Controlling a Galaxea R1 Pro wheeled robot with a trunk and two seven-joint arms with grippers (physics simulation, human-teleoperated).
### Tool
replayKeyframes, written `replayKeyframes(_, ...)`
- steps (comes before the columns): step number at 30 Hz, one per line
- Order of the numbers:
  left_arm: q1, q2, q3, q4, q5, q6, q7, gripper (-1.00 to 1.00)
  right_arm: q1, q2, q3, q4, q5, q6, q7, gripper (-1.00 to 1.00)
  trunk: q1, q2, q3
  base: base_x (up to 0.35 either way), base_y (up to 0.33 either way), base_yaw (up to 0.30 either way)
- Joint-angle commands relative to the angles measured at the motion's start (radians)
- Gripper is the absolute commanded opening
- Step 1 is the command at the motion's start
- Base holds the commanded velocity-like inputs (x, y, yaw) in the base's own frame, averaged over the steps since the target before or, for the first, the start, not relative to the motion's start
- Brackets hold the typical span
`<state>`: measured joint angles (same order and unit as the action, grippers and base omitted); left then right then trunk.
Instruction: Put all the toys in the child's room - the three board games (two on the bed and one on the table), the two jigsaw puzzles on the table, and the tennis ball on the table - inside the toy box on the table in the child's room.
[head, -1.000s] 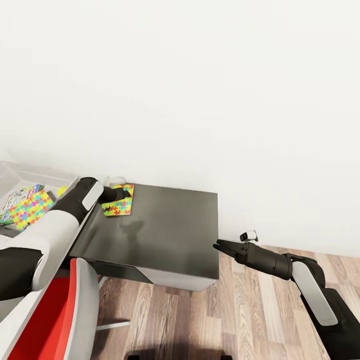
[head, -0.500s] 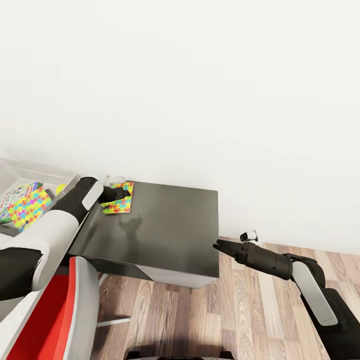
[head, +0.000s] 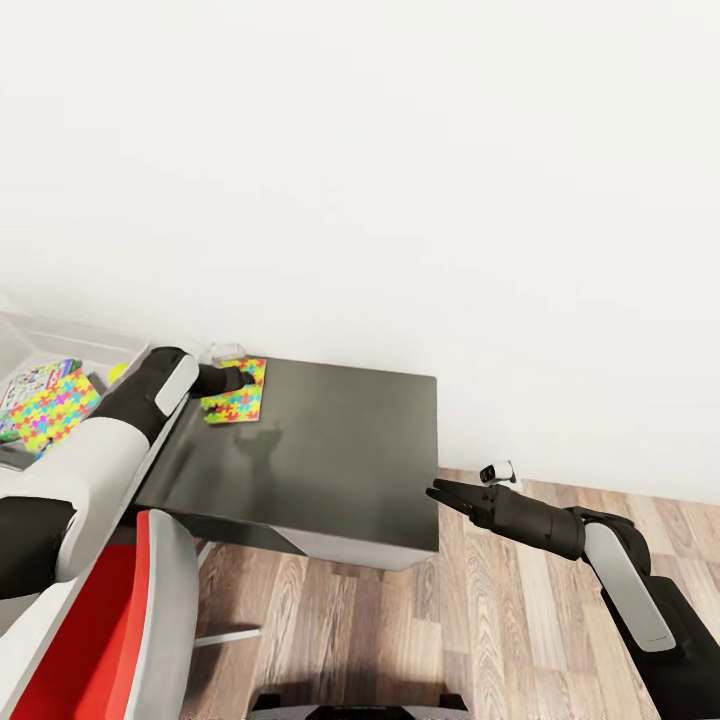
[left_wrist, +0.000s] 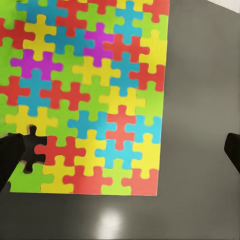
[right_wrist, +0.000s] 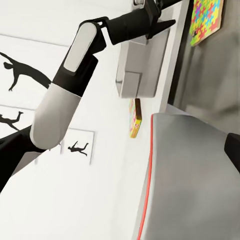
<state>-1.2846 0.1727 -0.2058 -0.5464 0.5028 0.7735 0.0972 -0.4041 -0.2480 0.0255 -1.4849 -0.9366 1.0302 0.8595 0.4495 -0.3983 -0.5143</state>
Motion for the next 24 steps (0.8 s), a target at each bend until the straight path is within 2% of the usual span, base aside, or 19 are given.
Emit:
replayKeyframes(1, -0.001, 0.006, -0.008, -0.007, 0.011, 0.003, 0.01, 1.0, -0.001, -0.001, 0.001, 0.0, 0.0, 0.004, 0.003, 1.0, 0.0, -0.002, -0.003, 0.0, 0.0, 0.0)
replayKeyframes(11, -0.001, 0.041, -0.008, -0.017, 0.011, -0.001, 0.013, 1.0, -0.001, 0.0, 0.001, 0.0, 0.0, 0.004, 0.003, 1.0, 0.0, -0.002, -0.016, 0.0, 0.0, 0.0)
replayKeyframes(24, -0.001, 0.041, -0.009, -0.018, 0.011, -0.002, 0.013, 1.0, -0.001, 0.001, 0.001, 0.0, 0.001, 0.004, 0.003, 1.0, 0.0, -0.002, -0.033, 0.0, 0.0, 0.0)
